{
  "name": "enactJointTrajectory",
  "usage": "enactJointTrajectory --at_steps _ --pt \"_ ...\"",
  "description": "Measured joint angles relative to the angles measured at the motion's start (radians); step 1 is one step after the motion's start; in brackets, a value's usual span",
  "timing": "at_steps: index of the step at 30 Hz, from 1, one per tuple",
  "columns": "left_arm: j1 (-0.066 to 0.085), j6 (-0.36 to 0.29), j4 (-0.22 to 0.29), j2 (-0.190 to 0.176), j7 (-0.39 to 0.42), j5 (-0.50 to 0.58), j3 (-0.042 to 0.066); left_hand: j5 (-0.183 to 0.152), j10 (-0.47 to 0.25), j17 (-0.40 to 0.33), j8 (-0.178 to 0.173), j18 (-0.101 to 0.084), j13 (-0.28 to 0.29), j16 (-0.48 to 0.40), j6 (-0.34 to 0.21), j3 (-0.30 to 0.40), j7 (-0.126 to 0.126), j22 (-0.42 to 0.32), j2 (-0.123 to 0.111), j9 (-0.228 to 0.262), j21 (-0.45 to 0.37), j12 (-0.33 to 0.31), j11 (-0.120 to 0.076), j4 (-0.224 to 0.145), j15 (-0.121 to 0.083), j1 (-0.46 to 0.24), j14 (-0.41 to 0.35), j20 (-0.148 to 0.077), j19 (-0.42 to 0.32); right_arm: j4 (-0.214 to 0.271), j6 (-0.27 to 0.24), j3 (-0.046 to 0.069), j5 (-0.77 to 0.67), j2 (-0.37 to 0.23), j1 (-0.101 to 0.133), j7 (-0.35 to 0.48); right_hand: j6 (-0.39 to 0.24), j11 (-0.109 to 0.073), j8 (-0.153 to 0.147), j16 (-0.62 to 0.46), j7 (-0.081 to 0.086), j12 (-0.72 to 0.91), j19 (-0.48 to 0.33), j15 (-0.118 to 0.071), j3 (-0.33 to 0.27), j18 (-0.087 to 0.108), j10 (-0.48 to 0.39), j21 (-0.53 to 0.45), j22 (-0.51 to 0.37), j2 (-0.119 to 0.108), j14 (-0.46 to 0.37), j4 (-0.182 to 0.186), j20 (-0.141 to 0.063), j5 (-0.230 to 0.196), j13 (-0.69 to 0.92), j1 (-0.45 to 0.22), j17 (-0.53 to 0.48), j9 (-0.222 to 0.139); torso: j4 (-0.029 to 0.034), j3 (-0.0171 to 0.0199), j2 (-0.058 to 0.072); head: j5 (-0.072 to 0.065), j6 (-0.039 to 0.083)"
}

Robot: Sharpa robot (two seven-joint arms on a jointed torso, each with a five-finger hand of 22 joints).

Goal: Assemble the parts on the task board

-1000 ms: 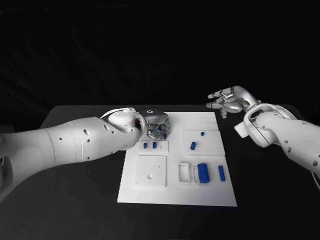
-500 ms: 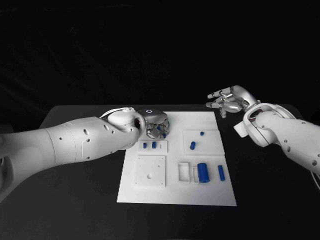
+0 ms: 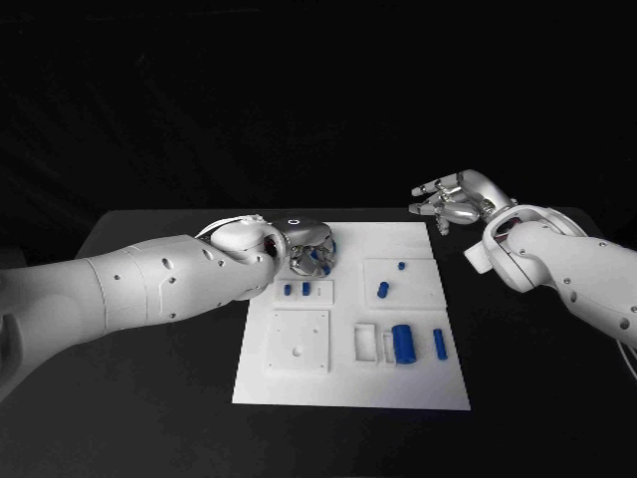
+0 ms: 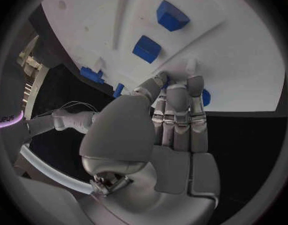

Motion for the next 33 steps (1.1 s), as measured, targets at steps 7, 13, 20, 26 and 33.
enactJointTrajectory --at_steps 7,13,20,26,33 --pt "-0.001 -0.026 0.021 -0.031 0.001 0.049 0.025 0.004 0.000 -0.001 0.000 0.000 0.001 0.000 0.000 0.001 0.000 0.000 0.000 0.000 0.002 0.000 0.000 -0.007 0.000 0.000 0.000 0.000 0.000 0.000 0.000 0.000 0.000 -0.001 0.000 0.000 0.000 0.000 0.000 0.000 0.000 0.000 0.000 0.000 0.000 0.000 0.000 0.000 0.000 0.000 0.000 0.000 0.000 0.000 0.000 0.000 0.000 0.000 0.0008 -0.0001 0.000 -0.002 0.001" --pt "-0.001 -0.046 0.042 -0.054 0.004 0.110 0.054 0.004 -0.004 -0.003 0.000 0.000 0.001 0.000 -0.003 0.006 0.003 0.000 0.000 0.000 0.009 0.000 0.004 -0.012 0.000 0.000 0.000 0.000 0.000 0.000 0.000 0.000 0.000 -0.003 0.000 0.001 0.000 0.000 0.000 0.000 0.000 0.000 0.000 0.000 0.004 0.000 0.000 0.000 0.000 -0.004 0.000 -0.004 0.000 0.004 0.000 -0.004 0.000 0.000 0.0027 -0.0003 -0.001 -0.002 0.006" --pt "-0.001 -0.054 0.070 -0.088 0.004 0.160 0.071 0.004 -0.004 -0.004 0.000 -0.001 0.001 0.000 -0.004 0.006 0.003 0.000 0.000 0.000 0.009 0.000 0.004 -0.012 0.000 0.000 0.000 -0.003 -0.003 -0.001 0.000 0.000 0.000 -0.003 0.000 0.001 0.000 0.000 0.000 0.000 0.000 0.001 0.000 0.000 0.004 0.000 0.000 0.000 0.000 -0.004 0.000 -0.004 0.000 0.004 0.000 -0.004 0.000 0.000 0.0027 -0.0005 -0.001 0.000 0.009" --pt "-0.001 -0.050 0.104 -0.129 0.002 0.186 0.074 0.004 -0.004 -0.005 0.000 -0.001 0.001 0.000 -0.004 0.005 0.003 0.000 0.000 -0.001 0.009 0.000 0.004 -0.014 0.000 0.000 0.000 -0.003 -0.003 -0.001 0.000 0.000 0.000 -0.006 0.000 0.001 0.000 0.000 0.000 0.000 0.000 0.001 0.000 0.000 0.004 0.000 0.000 0.000 0.000 -0.004 0.000 -0.004 0.000 0.004 0.000 -0.004 0.000 0.000 0.0024 -0.0004 -0.002 0.000 0.010" --pt "-0.001 -0.042 0.129 -0.164 0.001 0.195 0.073 0.004 -0.004 -0.005 0.000 -0.001 0.001 0.000 -0.004 0.004 0.003 0.000 0.000 -0.001 0.009 0.000 0.004 -0.015 0.000 0.000 0.000 -0.003 -0.004 -0.001 0.000 0.000 0.000 -0.009 0.000 0.001 0.000 0.000 0.000 0.000 0.000 0.001 0.000 0.000 0.004 0.000 0.000 0.000 0.000 -0.004 0.000 -0.004 0.000 0.004 0.000 -0.004 0.000 0.000 0.0021 0.0002 -0.001 0.002 0.011"
